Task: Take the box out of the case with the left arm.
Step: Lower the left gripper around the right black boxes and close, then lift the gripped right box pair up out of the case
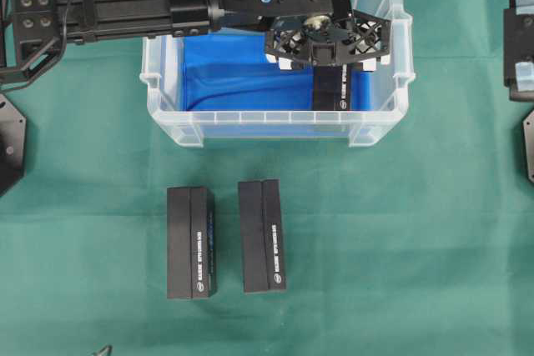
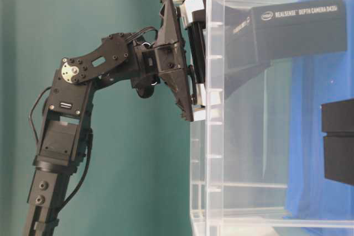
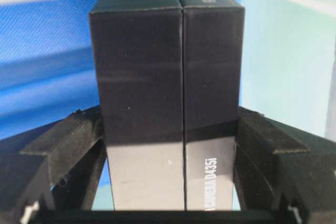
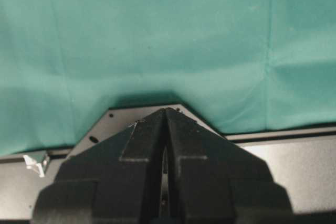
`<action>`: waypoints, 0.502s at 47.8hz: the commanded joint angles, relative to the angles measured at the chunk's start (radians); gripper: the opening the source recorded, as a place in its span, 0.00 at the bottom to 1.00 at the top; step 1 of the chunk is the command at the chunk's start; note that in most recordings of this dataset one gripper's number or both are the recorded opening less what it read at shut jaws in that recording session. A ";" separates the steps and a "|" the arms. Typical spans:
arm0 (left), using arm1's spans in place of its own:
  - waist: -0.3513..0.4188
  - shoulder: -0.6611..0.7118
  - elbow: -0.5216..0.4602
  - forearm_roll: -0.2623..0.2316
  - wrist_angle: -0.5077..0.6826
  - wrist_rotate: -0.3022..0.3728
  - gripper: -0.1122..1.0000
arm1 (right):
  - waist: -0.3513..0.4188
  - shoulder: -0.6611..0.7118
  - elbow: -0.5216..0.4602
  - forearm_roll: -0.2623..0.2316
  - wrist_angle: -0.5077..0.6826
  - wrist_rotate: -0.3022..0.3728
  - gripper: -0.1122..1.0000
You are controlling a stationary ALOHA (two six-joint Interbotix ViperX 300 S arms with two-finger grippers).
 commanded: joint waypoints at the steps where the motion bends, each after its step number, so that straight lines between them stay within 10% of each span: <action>1: -0.009 -0.083 -0.017 -0.005 0.017 0.002 0.66 | 0.000 -0.002 -0.011 0.000 0.000 0.000 0.11; 24: -0.034 -0.176 -0.156 -0.008 0.209 0.002 0.66 | 0.000 -0.002 -0.009 0.000 0.000 0.000 0.11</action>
